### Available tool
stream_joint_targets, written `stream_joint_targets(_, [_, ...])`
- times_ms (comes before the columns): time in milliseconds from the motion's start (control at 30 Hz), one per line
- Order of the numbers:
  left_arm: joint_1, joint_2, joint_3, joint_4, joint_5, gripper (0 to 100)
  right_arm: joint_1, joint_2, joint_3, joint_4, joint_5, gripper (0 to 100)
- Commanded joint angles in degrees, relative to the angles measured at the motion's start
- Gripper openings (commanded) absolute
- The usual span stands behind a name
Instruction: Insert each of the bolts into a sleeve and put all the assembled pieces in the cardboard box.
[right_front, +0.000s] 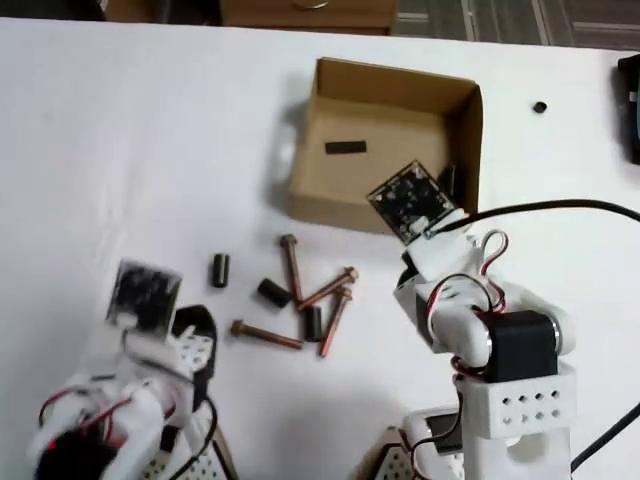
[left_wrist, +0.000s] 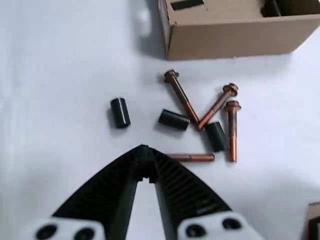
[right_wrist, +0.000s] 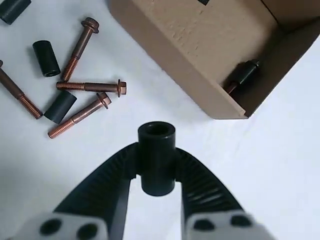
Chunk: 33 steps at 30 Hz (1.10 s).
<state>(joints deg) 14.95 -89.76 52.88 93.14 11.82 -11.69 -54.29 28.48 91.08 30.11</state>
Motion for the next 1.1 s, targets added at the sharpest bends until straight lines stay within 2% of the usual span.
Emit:
stream_joint_targets(0, [4.84, 14.95, -7.16, 2.37, 6.59, 2, 0.48, -1.71, -2.46, -0.22, -2.29, 2.0])
stream_joint_targets(133, [6.42, 26.90, -17.01, 5.71, 8.53, 2, 0.48, -1.71, -2.46, -0.04, -3.43, 2.0])
stream_joint_targets(333, [6.86, 32.79, -29.05, 8.97, 8.88, 2, 0.57, -1.71, -2.46, -0.22, -3.43, 2.0])
stream_joint_targets(433, [6.51, 33.41, -29.23, 9.14, 10.11, 2, 2.33, -1.45, -2.46, -0.48, -3.43, 2.0])
stream_joint_targets(667, [10.46, 33.14, -28.70, 8.97, 20.66, 2, 6.37, -1.27, -2.46, -3.56, -3.43, 2.0])
stream_joint_targets(733, [9.05, 33.67, -30.37, 8.88, 22.42, 2, 6.37, -1.27, -2.46, -4.62, -3.43, 2.0])
stream_joint_targets(867, [4.84, 35.25, -32.31, 8.35, 33.32, 2, 6.20, -1.19, -2.20, -6.46, -3.96, 2.0])
stream_joint_targets(967, [1.14, 40.09, -27.12, 6.33, 37.98, 2, 6.20, -1.19, -2.11, -7.60, -7.21, 2.0])
stream_joint_targets(1067, [4.75, 46.42, -19.21, 1.14, 40.44, 2, 6.20, -0.57, -1.41, -8.66, -8.35, 2.0])
